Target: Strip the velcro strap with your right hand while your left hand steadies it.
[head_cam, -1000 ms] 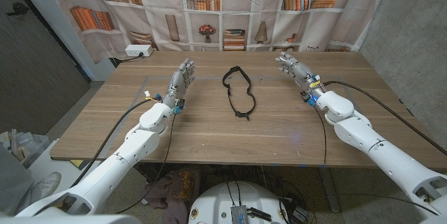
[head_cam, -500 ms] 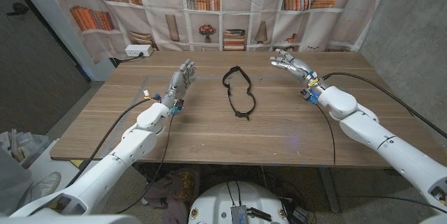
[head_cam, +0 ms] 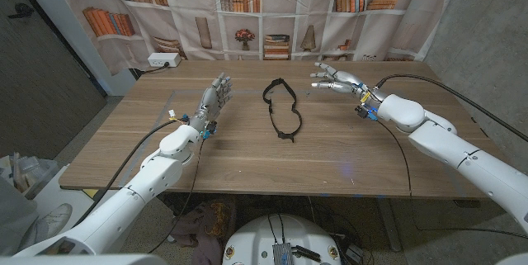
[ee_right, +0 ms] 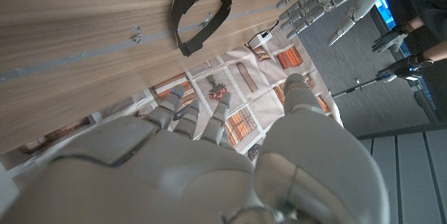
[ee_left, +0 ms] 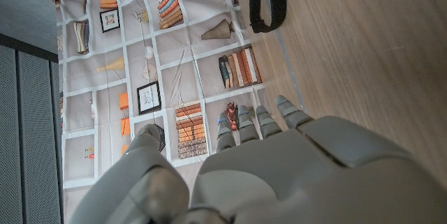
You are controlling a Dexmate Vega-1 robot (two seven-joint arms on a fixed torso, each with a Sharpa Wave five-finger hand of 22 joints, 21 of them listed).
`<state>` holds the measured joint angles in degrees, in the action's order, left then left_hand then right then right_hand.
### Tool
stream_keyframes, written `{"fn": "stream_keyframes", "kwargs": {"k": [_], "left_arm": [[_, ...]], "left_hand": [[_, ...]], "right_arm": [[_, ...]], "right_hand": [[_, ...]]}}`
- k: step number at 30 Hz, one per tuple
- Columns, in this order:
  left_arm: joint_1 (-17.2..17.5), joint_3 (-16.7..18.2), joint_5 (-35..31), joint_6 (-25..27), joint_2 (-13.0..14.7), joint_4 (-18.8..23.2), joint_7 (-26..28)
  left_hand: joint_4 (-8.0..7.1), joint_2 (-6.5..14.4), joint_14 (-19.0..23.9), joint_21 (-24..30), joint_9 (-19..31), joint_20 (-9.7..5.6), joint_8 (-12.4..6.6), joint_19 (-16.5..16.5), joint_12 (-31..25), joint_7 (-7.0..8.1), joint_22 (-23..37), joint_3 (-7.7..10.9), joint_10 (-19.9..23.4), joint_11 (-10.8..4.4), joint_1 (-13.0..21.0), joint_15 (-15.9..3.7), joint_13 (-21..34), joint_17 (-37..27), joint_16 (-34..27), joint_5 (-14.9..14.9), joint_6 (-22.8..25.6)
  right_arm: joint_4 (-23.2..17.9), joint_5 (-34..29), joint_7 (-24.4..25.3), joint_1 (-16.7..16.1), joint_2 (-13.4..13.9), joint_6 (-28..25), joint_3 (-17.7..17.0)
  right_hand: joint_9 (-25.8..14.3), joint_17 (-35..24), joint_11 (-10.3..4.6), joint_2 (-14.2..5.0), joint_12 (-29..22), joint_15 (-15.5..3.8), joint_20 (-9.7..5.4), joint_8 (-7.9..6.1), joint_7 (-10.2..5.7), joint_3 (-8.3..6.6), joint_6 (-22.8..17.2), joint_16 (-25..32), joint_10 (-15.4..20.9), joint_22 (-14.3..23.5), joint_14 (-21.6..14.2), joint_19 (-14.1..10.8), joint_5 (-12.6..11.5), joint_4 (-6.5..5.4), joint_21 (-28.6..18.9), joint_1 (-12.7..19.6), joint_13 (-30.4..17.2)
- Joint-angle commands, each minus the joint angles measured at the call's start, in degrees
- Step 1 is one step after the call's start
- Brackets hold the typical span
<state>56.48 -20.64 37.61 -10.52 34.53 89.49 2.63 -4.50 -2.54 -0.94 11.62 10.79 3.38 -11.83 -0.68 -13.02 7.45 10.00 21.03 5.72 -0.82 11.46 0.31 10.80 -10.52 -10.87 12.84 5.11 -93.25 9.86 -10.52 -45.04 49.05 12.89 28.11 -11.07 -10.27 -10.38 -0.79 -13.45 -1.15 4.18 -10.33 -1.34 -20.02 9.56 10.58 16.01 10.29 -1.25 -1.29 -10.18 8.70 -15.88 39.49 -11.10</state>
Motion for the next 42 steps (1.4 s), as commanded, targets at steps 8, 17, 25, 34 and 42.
{"fn": "stream_keyframes", "kwargs": {"k": [8, 17, 25, 34, 42], "left_arm": [[-0.1, -0.5, 0.7, 2.7, 1.8, 1.5, -1.5], [-1.3, -1.5, 0.9, 2.8, 0.8, 0.2, -2.6], [-1.0, -1.7, 1.0, 2.3, 0.3, 0.1, -2.5], [-0.7, -1.6, 1.2, 2.4, 0.3, 0.3, -2.4], [-0.4, -1.5, 1.3, 2.6, 0.6, 0.7, -2.3]], "left_hand": [[0.05, 0.1, -0.5, -0.2, 0.2, 0.24, -0.02, 0.3, 0.0, 0.11, 0.2, 0.02, 0.5, 0.14, 0.1, 0.03, 0.2, -0.2, 0.0, -0.1, 0.3], [0.06, 0.1, -0.6, -0.2, 0.2, 0.21, 0.01, 0.3, 0.0, 0.1, 0.2, -0.02, 0.6, 0.18, 0.1, 0.06, 0.2, -0.2, 0.0, -0.2, 0.3], [0.07, 0.1, -0.7, -0.2, 0.2, 0.2, 0.05, 0.3, 0.0, 0.09, 0.2, -0.06, 0.8, 0.28, 0.2, 0.04, 0.3, -0.2, 0.0, -0.2, 0.3], [0.08, 0.2, -0.7, -0.2, 0.2, 0.14, 0.08, 0.3, 0.0, 0.04, 0.2, -0.12, 0.9, 0.37, 0.2, -0.11, 0.3, -0.2, 0.0, -0.2, 0.4], [0.08, 0.2, -0.8, -0.2, 0.2, 0.08, 0.02, 0.4, 0.1, -0.13, 0.2, -0.17, 1.0, 0.24, 0.2, -0.11, 0.3, -0.2, 0.1, -0.2, 0.7]], "right_arm": [[-3.5, -11.9, -4.7, 4.3, 3.2, -1.1, 4.2], [-5.1, -19.5, -7.7, 6.6, 4.4, -1.1, 6.2], [-5.5, -22.8, -9.7, 7.1, 4.9, -0.3, 7.1], [-6.5, -28.6, -9.6, 7.3, 4.8, -0.6, 8.0], [-6.9, -33.6, -8.8, 7.1, 4.1, -1.3, 9.0]], "right_hand": [[-0.3, -0.1, 0.51, -0.75, 0.2, -0.59, 0.43, -0.55, -0.08, -0.99, 2.8, 0.6, -0.5, 0.1, -0.5, -0.9, -0.2, 0.94, 0.7, 3.2, -0.4], [-0.2, -0.2, -0.18, -0.44, -0.7, -3.98, -4.05, -2.1, 0.56, -2.11, -0.1, 1.2, 0.9, 0.6, -4.9, -6.1, -0.5, 1.18, 0.0, 9.2, -0.9], [-0.2, -0.2, -1.03, -0.54, -1.8, -3.71, -4.0, -2.32, 0.93, -2.24, -1.3, 0.3, 3.3, 0.5, -3.5, -4.7, -0.5, 1.08, 1.1, 11.1, -1.1], [-0.2, -0.2, -1.06, -0.7, -2.0, -3.64, -4.57, -2.17, 0.9, -2.36, -1.1, 0.1, 3.7, 0.4, -2.9, -3.9, -0.5, 1.06, 1.6, 11.9, -1.1], [-0.2, -0.2, -1.13, -0.8, -2.3, -3.79, -4.68, -2.14, 0.8, -2.4, -1.1, 0.1, 4.3, 0.4, -2.7, -3.8, -0.5, 1.02, 1.8, 12.4, -1.2]]}}
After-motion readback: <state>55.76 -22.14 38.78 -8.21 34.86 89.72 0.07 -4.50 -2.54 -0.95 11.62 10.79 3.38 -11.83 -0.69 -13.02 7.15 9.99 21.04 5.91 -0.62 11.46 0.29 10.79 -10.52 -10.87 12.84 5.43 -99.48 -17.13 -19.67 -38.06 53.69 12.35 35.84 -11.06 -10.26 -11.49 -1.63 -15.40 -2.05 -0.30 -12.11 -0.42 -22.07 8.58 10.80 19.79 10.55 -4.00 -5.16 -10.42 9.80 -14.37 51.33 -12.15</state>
